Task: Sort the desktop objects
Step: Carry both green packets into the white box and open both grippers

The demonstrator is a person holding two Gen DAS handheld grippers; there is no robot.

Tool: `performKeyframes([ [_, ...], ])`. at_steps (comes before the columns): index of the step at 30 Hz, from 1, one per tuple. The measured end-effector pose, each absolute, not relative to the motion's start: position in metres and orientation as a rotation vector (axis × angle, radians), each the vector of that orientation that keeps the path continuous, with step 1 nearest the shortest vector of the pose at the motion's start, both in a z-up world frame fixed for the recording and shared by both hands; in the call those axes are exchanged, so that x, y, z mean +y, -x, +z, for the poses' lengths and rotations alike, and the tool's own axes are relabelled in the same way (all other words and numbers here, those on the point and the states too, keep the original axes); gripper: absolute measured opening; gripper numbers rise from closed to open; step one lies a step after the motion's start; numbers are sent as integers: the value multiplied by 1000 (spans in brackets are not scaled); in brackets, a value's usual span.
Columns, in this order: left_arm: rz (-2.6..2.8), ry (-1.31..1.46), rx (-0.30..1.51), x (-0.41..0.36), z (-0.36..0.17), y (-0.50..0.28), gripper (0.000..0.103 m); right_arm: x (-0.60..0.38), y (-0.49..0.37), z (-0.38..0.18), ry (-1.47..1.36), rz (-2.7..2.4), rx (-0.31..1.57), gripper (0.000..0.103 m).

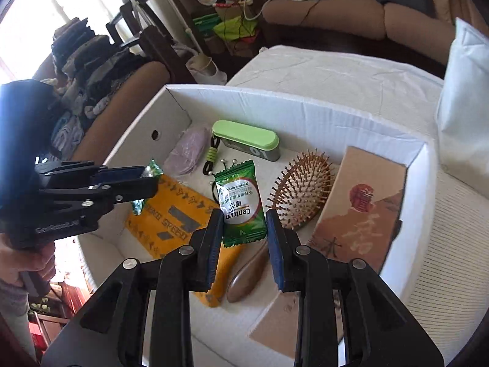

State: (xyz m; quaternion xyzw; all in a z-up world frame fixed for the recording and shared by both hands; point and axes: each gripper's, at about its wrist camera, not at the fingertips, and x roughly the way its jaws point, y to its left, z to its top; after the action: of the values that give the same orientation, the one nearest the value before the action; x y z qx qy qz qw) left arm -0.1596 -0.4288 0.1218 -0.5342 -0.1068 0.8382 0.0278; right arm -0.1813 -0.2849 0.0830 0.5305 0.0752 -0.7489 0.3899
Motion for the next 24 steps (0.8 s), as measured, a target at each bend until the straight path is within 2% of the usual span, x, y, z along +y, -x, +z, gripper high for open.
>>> performKeyframes([
  [5,2581,1638,-379,-451,105,169,24,-319,195,49,-1428,-1925,219,27],
  [12,2564,1631,-438,-467,85,176,24,-340,199,30,-1532,-1996,225,30],
  [24,2485,1665,-456,-431,64,206,25,-308,178,82,-1367,-2065,352,34],
])
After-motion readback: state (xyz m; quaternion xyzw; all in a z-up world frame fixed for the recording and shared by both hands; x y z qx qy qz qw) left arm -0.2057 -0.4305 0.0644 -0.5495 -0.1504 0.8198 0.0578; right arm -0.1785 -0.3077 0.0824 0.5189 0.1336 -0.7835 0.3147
